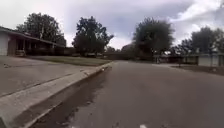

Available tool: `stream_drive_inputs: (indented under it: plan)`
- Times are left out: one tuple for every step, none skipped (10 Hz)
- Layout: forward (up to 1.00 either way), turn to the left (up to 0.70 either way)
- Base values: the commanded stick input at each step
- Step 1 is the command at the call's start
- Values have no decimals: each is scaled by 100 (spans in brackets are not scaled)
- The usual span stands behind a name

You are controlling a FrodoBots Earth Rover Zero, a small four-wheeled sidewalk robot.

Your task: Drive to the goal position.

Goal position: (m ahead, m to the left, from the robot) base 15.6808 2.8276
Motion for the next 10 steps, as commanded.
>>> stream_drive_inputs:
  plan:
    - [70,0]
    - [70,0]
    - [70,0]
    - [70,0]
    - [70,0]
    - [70,0]
    - [70,0]
    - [70,0]
    - [70,0]
    - [70,0]
